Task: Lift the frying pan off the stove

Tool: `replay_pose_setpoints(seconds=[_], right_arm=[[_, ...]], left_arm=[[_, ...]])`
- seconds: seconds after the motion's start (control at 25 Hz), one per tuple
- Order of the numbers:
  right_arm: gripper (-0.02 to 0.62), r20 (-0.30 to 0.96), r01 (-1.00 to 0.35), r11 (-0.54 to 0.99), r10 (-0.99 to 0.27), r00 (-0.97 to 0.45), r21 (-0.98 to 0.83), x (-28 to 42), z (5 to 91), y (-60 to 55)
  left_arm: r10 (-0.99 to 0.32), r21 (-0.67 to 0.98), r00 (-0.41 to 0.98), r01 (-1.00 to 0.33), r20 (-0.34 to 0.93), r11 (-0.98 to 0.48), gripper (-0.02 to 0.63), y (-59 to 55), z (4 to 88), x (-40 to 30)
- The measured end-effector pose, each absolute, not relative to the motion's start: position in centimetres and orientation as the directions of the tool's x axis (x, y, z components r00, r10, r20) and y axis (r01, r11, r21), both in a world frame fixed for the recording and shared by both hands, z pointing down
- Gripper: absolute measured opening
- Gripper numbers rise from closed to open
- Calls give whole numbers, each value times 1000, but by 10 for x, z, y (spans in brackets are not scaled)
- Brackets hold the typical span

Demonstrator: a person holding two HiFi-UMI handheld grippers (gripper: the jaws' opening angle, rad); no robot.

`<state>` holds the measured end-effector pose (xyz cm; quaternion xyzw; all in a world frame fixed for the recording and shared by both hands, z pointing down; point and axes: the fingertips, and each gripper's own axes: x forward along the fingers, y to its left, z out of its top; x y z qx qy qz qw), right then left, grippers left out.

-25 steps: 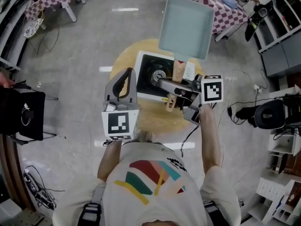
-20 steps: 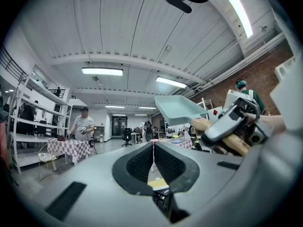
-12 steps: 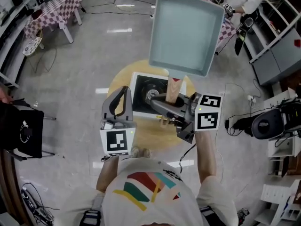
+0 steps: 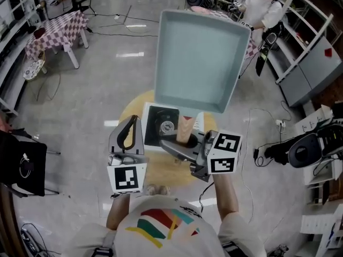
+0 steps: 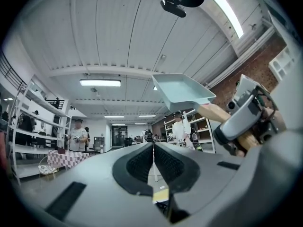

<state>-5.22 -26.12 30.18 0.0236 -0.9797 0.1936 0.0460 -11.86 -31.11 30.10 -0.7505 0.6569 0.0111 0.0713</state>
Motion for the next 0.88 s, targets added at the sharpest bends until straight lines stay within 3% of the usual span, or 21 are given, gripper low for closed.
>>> replay_pose_setpoints(seconds=[0.88], right_arm=[[5, 122, -21, 920, 29, -992, -392, -51, 298, -249]], left_arm=[[-974, -89, 152, -986, -165, -138, 8, -307, 267, -110]])
